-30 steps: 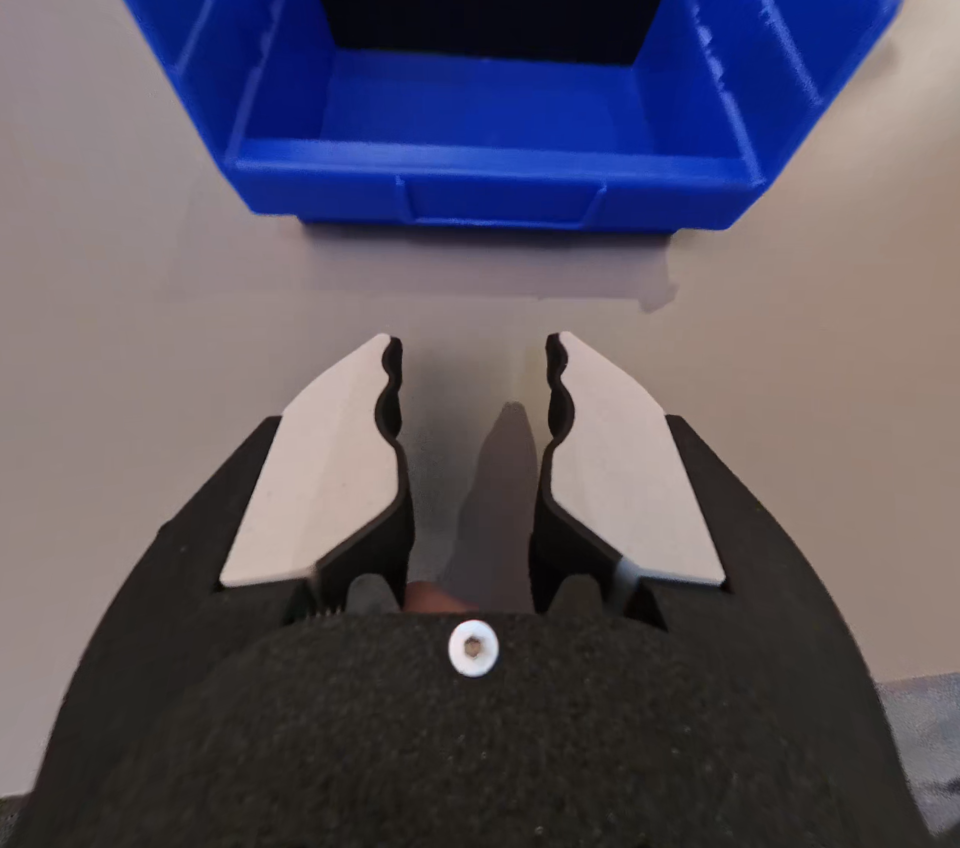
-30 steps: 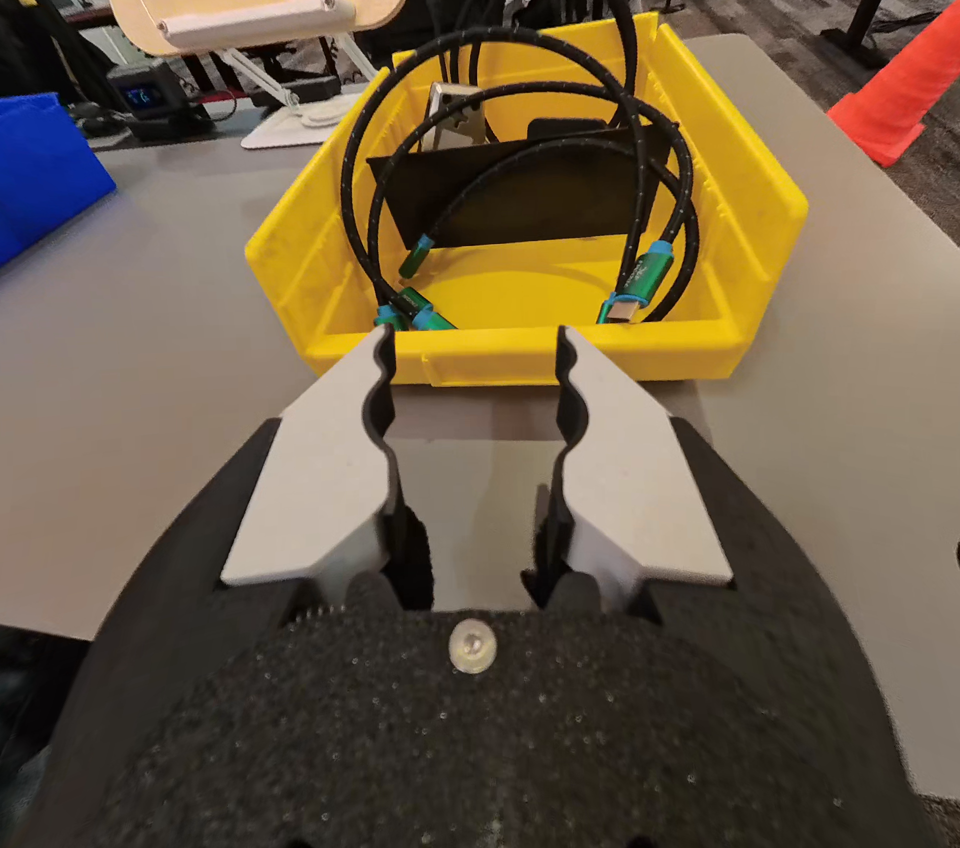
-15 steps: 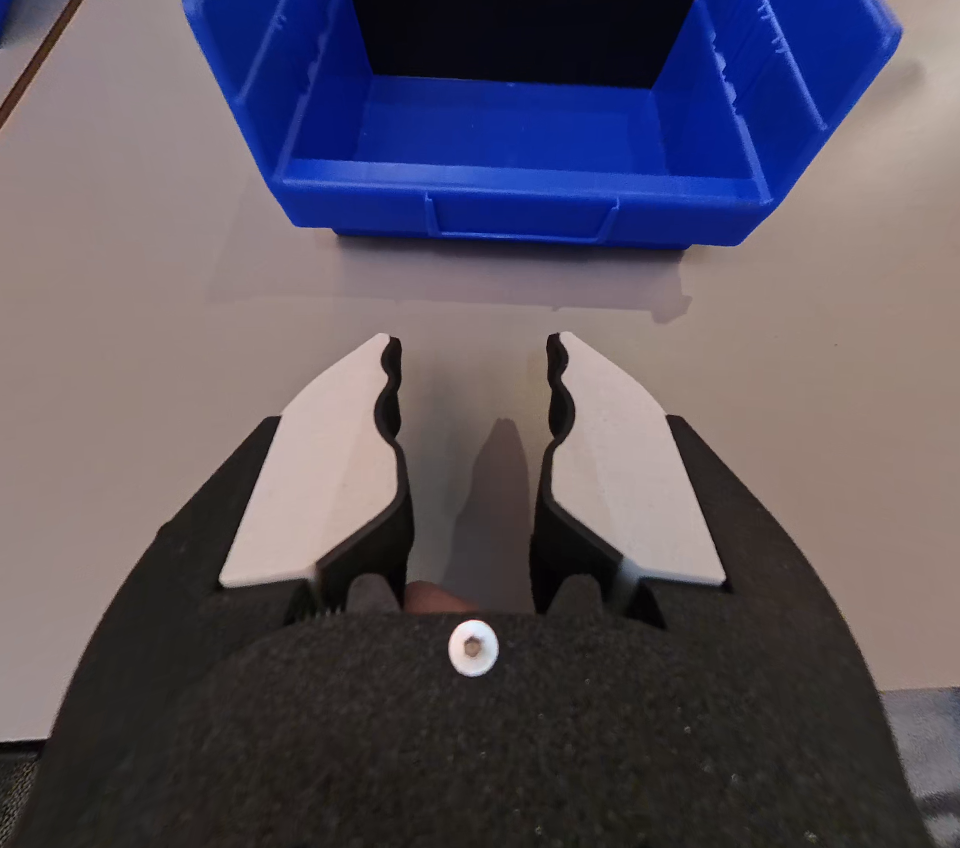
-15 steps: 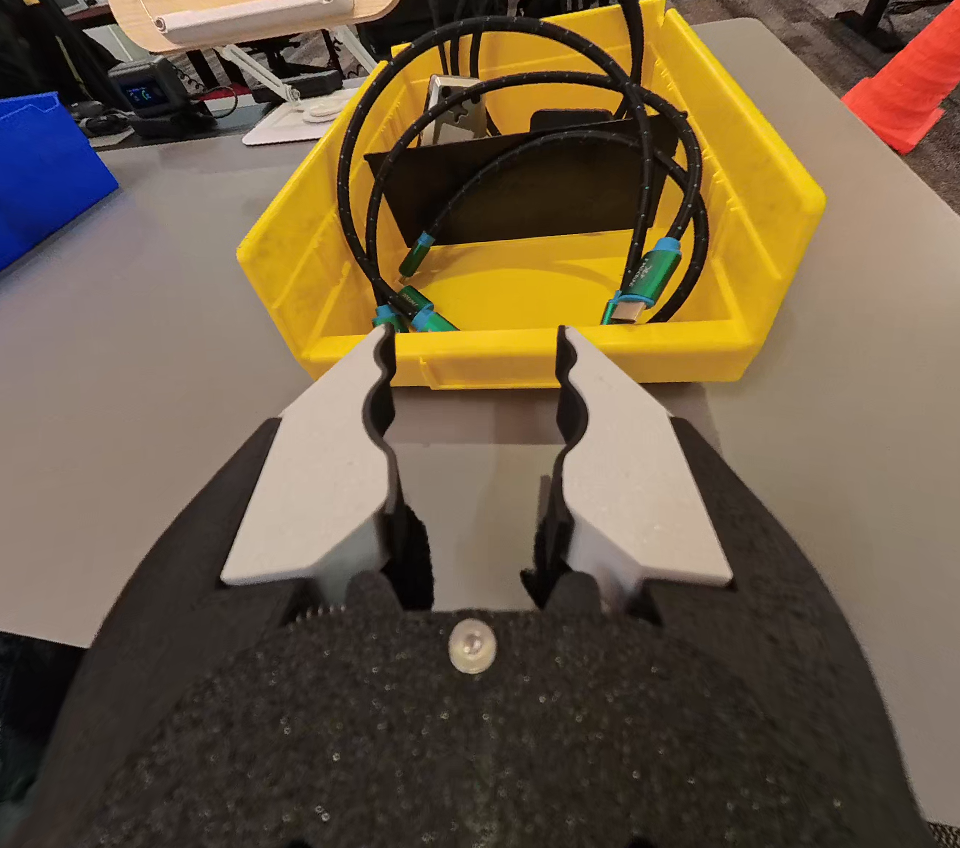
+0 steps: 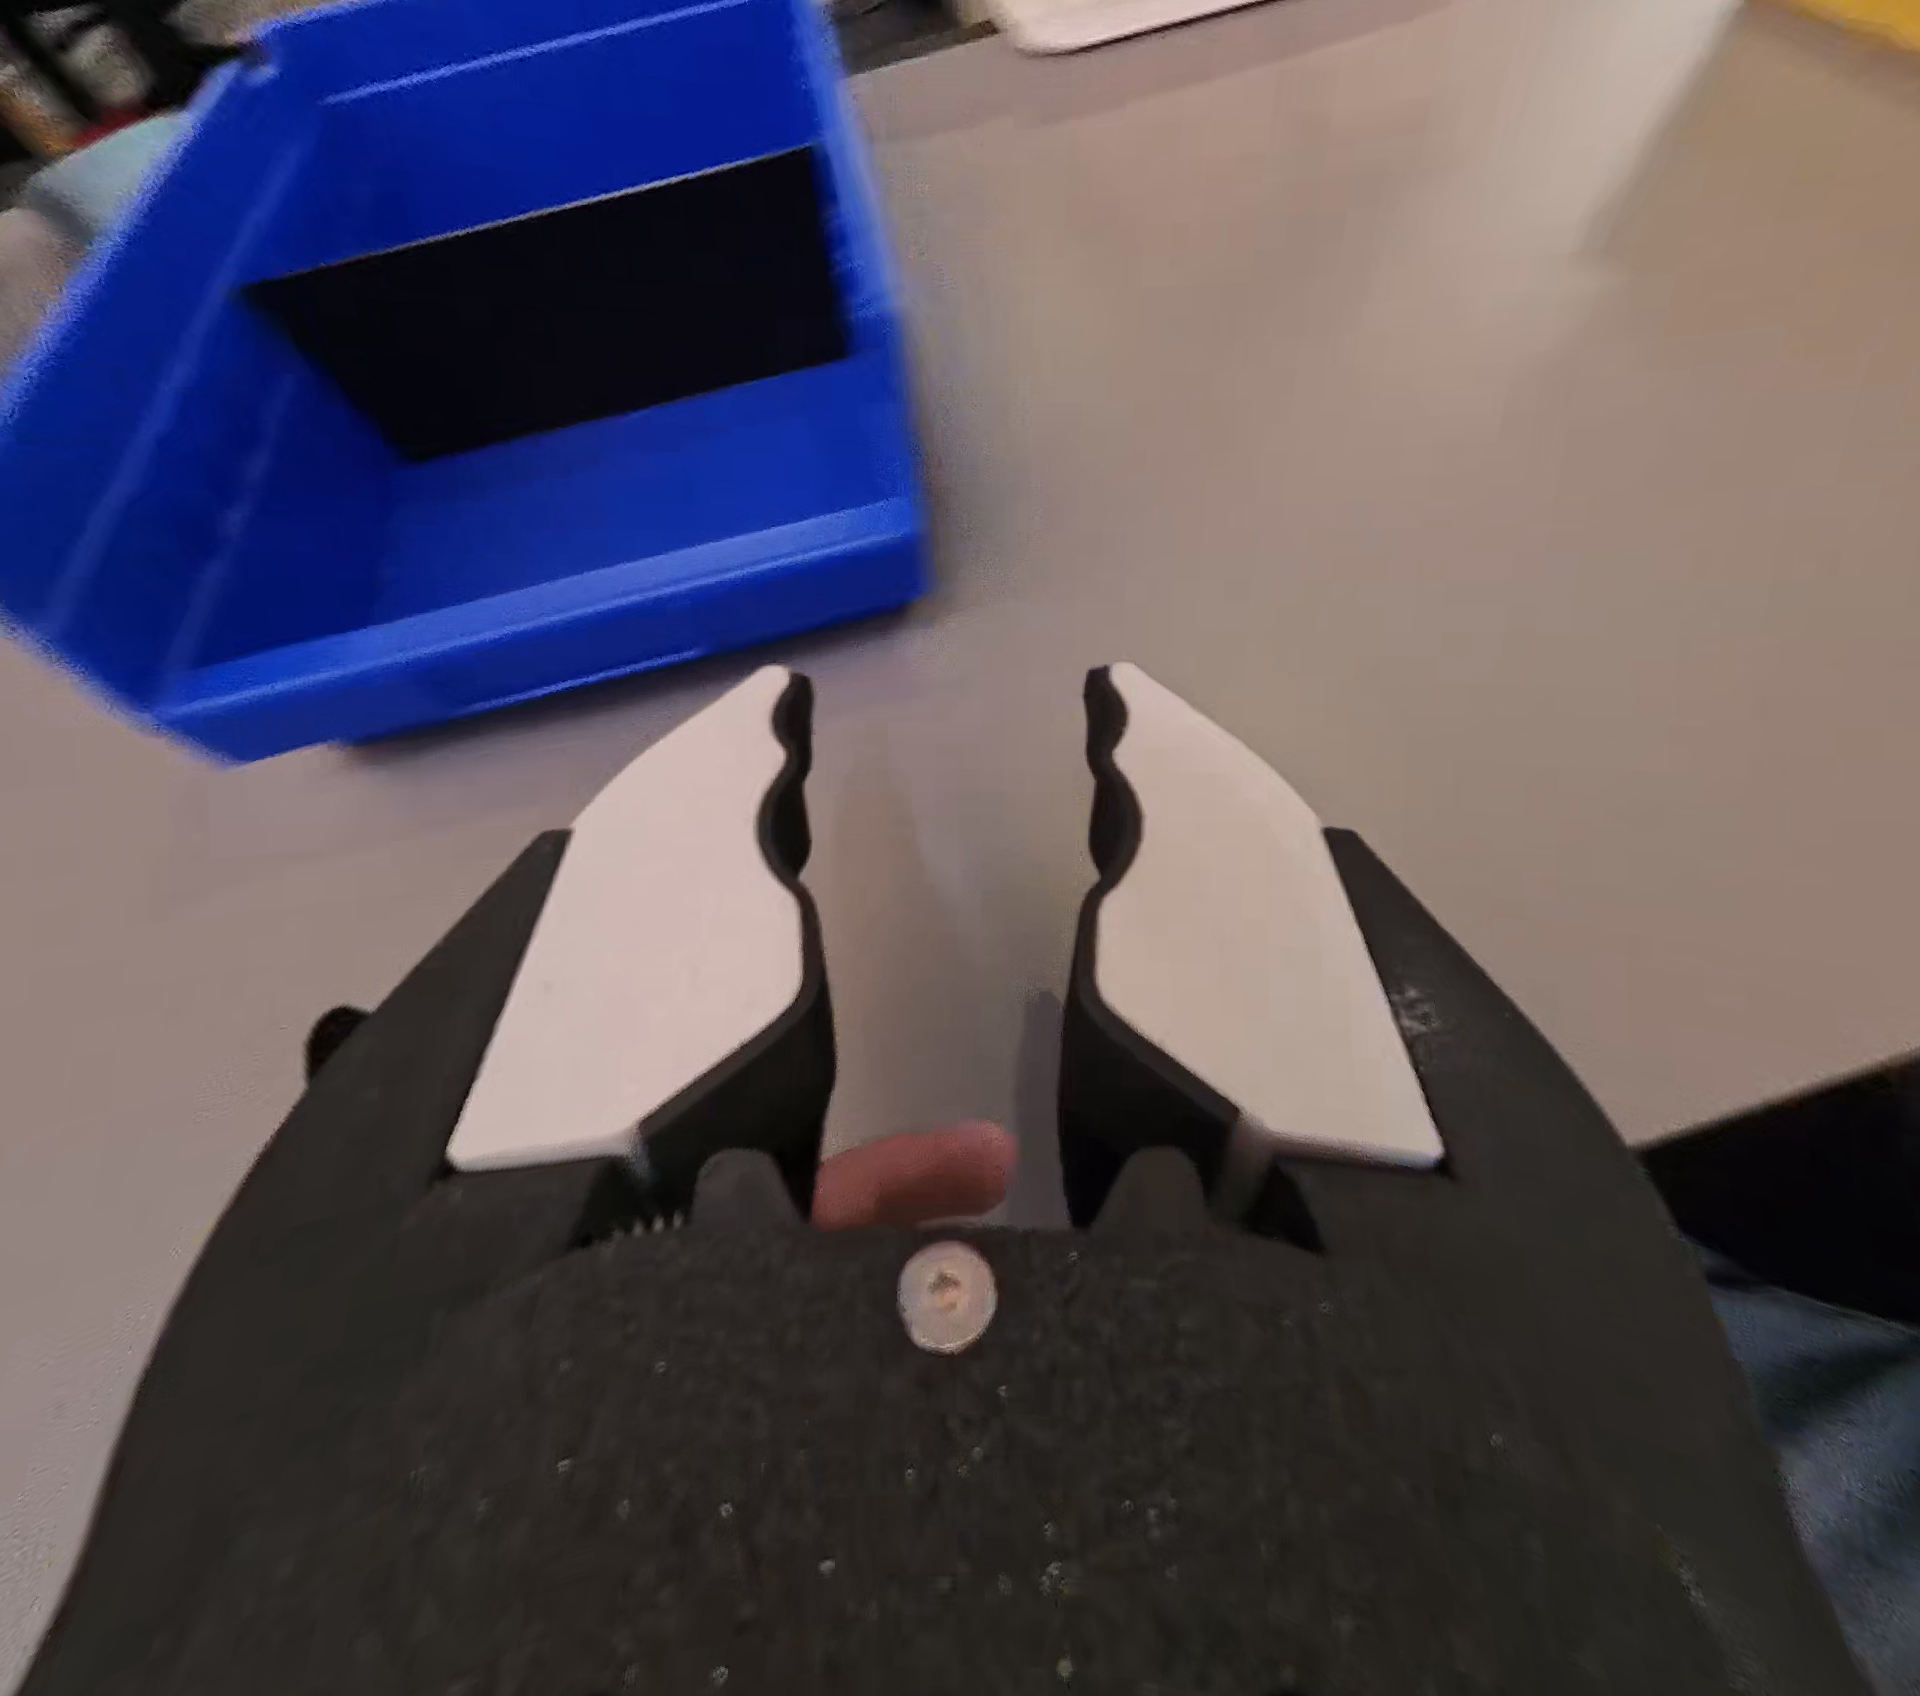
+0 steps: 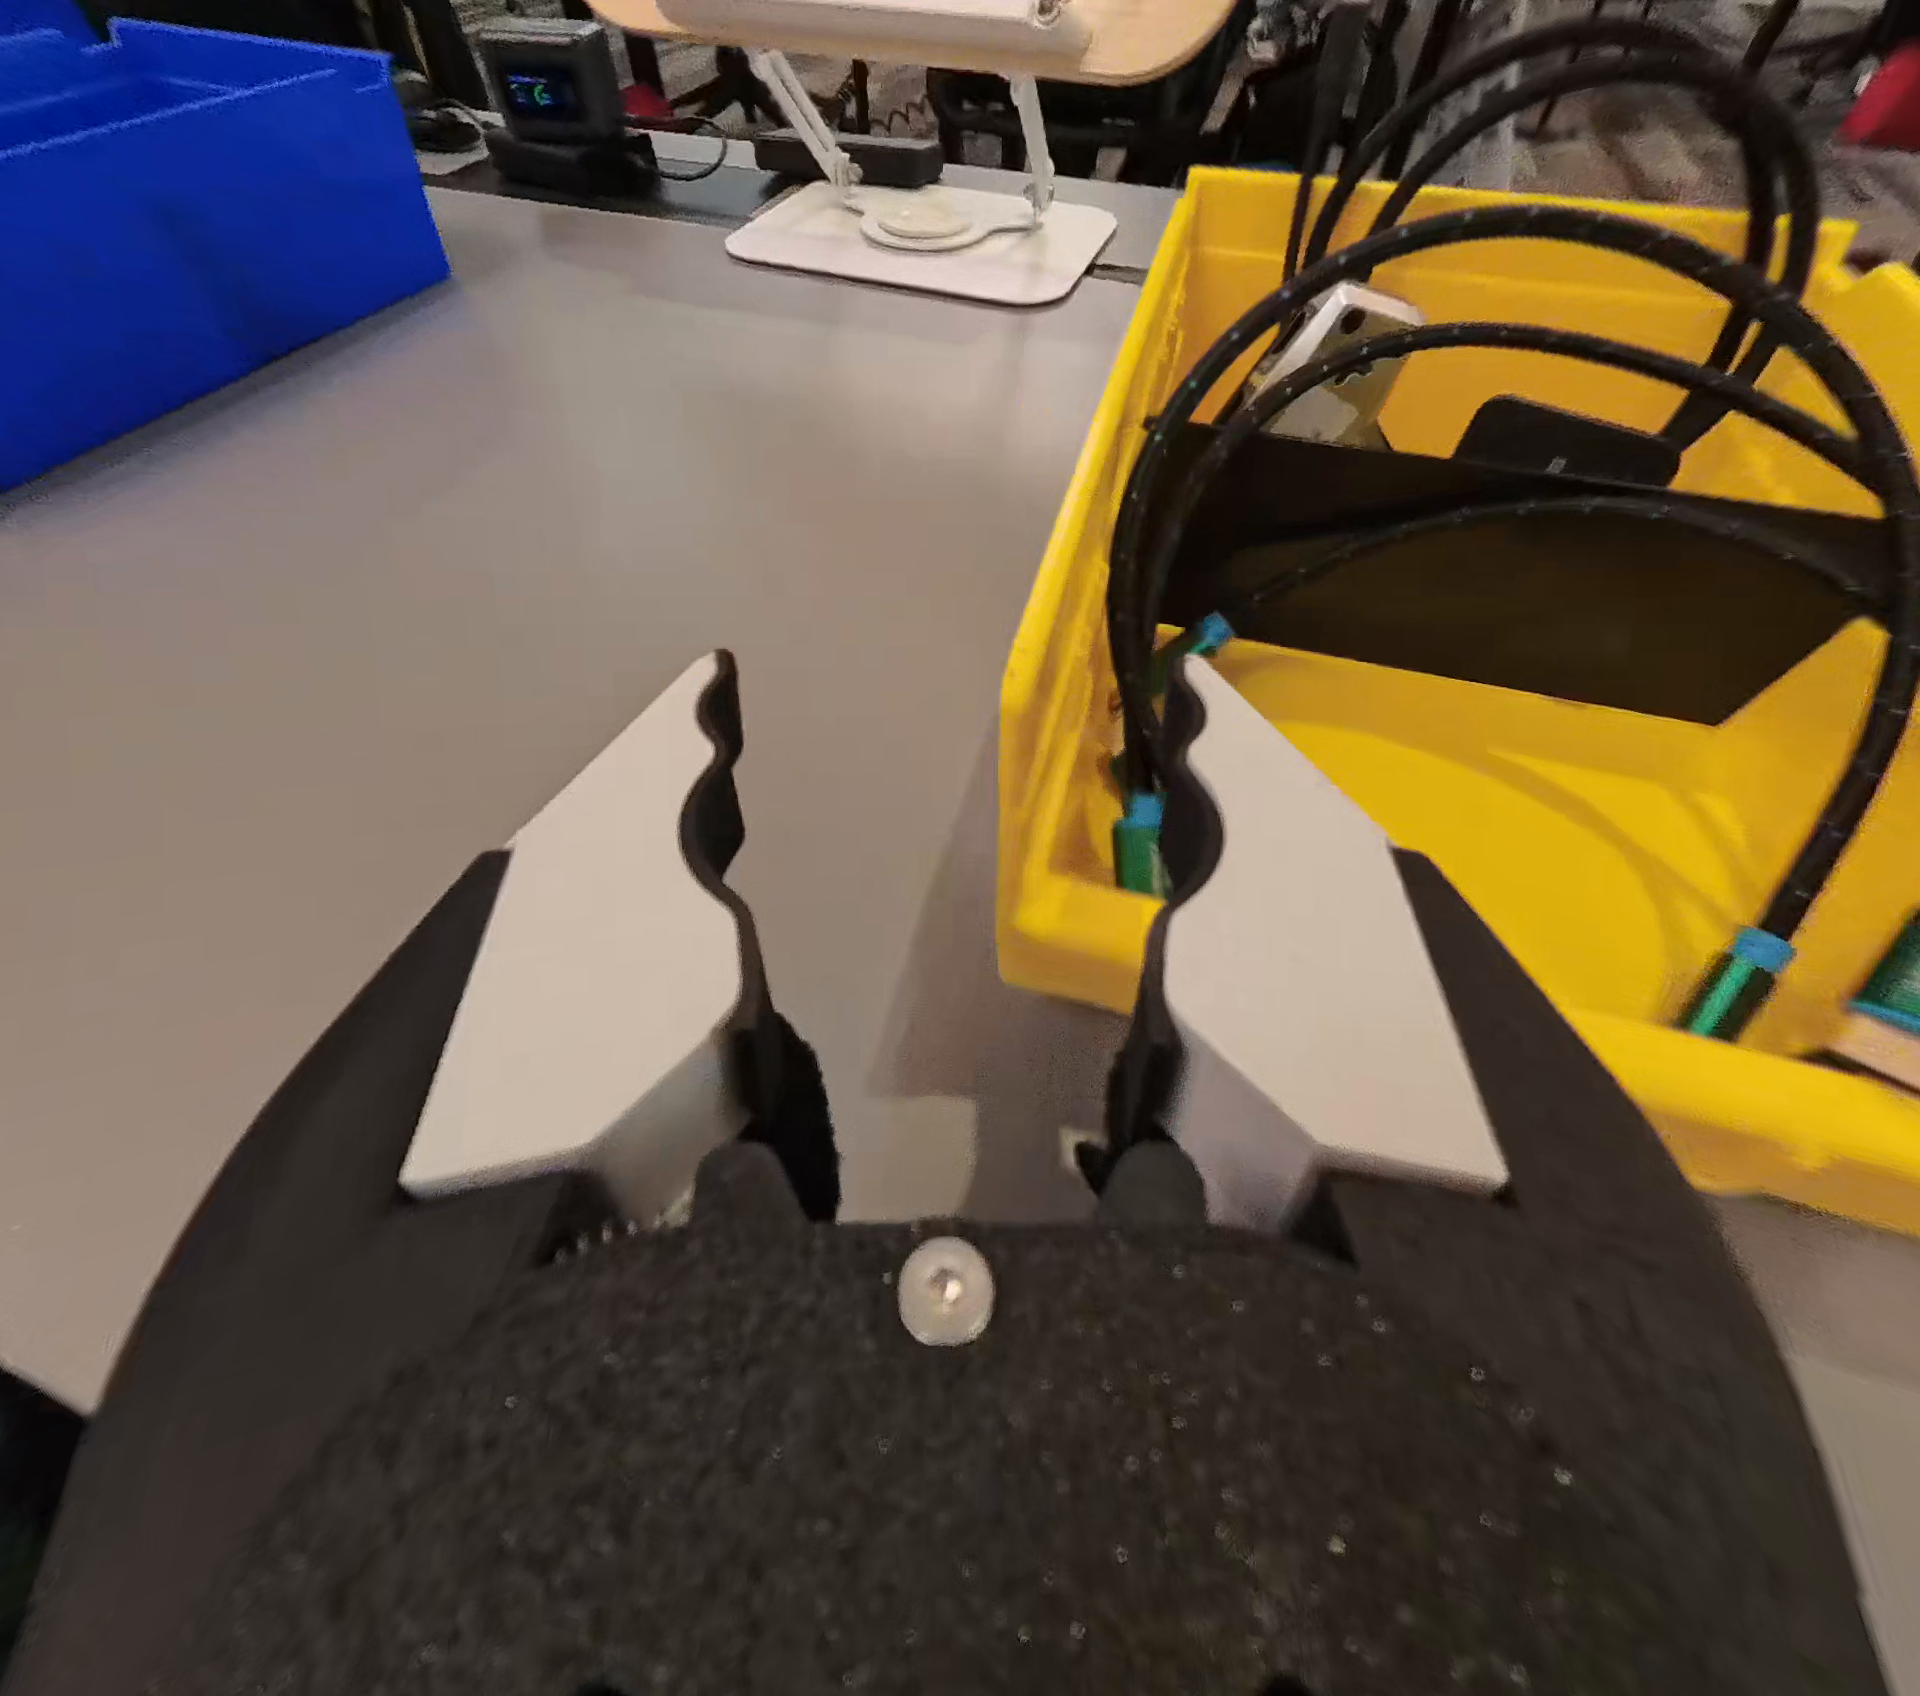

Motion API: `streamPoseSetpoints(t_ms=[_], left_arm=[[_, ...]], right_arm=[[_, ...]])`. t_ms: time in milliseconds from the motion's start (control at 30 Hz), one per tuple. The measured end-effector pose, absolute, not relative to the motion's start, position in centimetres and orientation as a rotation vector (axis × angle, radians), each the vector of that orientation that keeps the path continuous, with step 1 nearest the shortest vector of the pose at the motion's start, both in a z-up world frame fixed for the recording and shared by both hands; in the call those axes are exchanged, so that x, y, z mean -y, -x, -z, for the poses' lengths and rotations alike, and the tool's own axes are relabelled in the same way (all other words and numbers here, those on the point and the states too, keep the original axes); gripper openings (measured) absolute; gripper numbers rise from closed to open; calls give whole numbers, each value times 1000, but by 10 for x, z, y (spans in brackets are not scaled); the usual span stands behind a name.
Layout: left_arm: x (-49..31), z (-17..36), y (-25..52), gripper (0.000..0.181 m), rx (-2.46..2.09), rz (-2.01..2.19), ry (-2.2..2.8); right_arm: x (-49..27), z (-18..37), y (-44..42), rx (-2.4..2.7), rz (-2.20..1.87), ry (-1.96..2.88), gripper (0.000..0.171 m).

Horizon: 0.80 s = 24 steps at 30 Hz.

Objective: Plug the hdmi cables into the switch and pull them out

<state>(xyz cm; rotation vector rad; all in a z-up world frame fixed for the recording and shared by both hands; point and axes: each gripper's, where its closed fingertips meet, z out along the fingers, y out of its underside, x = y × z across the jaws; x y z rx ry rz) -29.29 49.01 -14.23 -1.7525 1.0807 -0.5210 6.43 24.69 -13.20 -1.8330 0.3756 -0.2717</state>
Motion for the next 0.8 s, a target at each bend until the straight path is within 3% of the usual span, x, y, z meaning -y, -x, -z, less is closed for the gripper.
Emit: streamPoseSetpoints(t_ms=[100,200,300,500,600,800], left_arm=[[-441,149,256,37,-1163,661,1722],[-390,159,220,53,-1272,822,1730],[-347,164,189,69,-1388,930,1714],[-297,163,141,73,-1478,971,1605],[-288,157,115,74,-1459,959,1567],[-280,147,63,74,-1392,961,1572]], right_arm=[[-267,134,-63,-387,232,1848,80],[-274,138,-55,-336,285,1864,87],[-274,136,-45,-324,230,1864,83],[-278,124,21,-141,-51,1854,62],[-261,98,22,-118,123,1757,62],[-156,48,-68,-569,591,1435,55]])
